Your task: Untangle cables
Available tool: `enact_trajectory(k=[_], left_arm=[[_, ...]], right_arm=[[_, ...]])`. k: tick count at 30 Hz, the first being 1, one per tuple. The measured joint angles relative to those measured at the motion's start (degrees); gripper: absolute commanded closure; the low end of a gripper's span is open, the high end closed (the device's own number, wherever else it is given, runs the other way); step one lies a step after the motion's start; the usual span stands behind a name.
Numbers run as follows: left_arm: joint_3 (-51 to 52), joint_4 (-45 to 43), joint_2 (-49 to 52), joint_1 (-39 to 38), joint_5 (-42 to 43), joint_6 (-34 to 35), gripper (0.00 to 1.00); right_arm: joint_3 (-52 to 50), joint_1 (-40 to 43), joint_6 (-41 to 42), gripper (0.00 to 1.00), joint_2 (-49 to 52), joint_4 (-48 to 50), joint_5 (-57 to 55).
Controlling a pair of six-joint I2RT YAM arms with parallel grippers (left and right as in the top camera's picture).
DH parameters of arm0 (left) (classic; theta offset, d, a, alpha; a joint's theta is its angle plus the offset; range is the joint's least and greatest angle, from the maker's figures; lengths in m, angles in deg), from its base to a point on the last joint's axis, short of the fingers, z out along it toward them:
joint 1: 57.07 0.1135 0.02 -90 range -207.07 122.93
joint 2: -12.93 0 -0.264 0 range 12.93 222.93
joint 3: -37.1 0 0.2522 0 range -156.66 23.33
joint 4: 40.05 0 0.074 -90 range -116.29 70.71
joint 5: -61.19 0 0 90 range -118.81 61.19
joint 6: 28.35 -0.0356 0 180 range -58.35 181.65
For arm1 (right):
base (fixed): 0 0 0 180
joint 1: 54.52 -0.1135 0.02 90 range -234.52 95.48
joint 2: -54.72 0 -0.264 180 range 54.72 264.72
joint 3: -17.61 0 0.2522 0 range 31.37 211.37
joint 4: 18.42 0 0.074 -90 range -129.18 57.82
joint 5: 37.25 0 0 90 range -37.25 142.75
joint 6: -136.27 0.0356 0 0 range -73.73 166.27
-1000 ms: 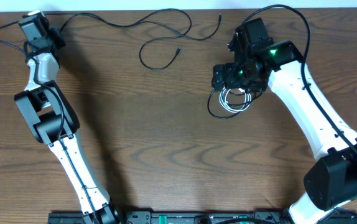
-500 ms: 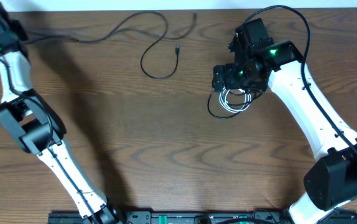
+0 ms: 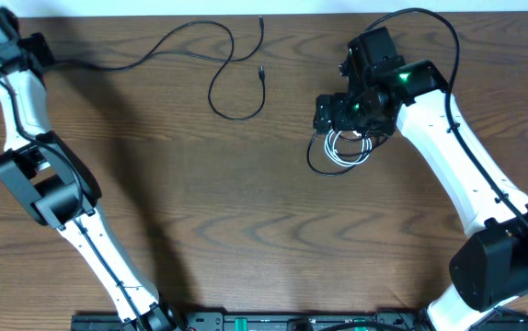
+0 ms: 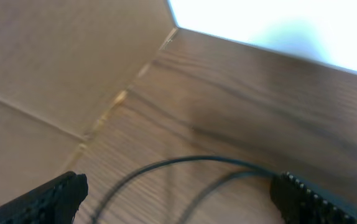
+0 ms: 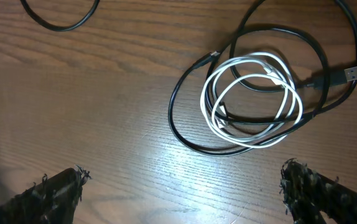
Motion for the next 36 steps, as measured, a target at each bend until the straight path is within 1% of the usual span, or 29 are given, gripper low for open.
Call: enact_trajectory(k=[2,3,4,6,8,9,10,11,12,13,14,16,18,20,23,24,29,36], left_arm=[[0.0,4.2,-2.0,-1.3,3.9,3.0,0.02],[0.0,6.6,-3.4,-2.1,7.0,4.4,0.11],[0.0,8.5,-4.6,-2.8,10.2,5.7,0.21],[-0.1,11.9,-6.5,-4.3,16.9,7.4,0.34],[-0.3,17.0,-7.9,-6.0,24.1,8.9,0.53],[-0.6,20.8,-8.1,-6.8,27.2,9.4,0.55],[-0.7,24.1,-8.1,-7.6,30.1,10.1,0.65],[-0.7,30.0,-8.1,-8.6,33.1,10.5,0.87],[-0.5,33.0,-8.0,-9.7,35.7,11.3,0.91],[-0.5,36.1,-8.0,-10.5,36.9,11.5,0.92],[-0.4,41.9,-8.0,-11.9,38.1,11.4,0.92],[0.4,47.3,-8.0,-14.6,39.2,11.8,0.92],[1.8,51.2,-8.0,-17.6,40.0,12.0,0.92],[3.9,53.1,-8.0,-21.7,40.1,12.3,0.92],[6.5,54.4,-8.0,-26.4,37.7,15.0,0.92],[8.0,54.9,-8.0,-28.9,35.3,16.6,0.92],[11.9,57.1,-8.0,-35.3,27.3,21.1,0.92],[17.4,51.8,-8.0,-38.6,23.2,23.9,0.92]], right_arm=[[0.0,0.0,0.0,0.01,0.0,0.5,0.0],[-0.1,0.0,0.0,0.01,0.0,0.9,0.0],[-0.2,0.0,0.0,0.01,0.0,1.4,0.0],[-0.4,0.0,0.2,0.01,0.0,2.1,0.0],[-0.5,-0.1,0.4,0.01,0.0,2.7,0.0],[-0.6,-0.2,0.4,0.01,0.0,3.0,0.0],[-0.6,-0.5,0.4,0.01,0.1,3.2,0.0],[-0.6,-1.2,0.4,0.01,0.4,3.7,0.0],[-0.7,-1.5,0.4,0.01,0.5,3.8,0.0],[-0.7,-1.8,0.4,0.01,0.8,4.1,0.0],[-0.7,-2.1,0.4,0.01,0.9,4.4,0.0],[-0.7,-2.5,0.4,0.01,1.1,4.9,0.0],[-0.7,-2.5,0.4,0.01,1.2,5.2,0.0],[-0.7,-2.5,0.4,0.01,1.2,5.3,0.0],[-0.7,-2.5,0.4,0.01,1.2,5.3,0.0],[-0.7,-2.5,0.4,0.01,1.2,5.2,0.0],[-0.7,-2.5,0.4,0.01,1.2,3.9,0.0],[-0.7,-2.5,0.4,0.01,1.2,3.8,0.0]])
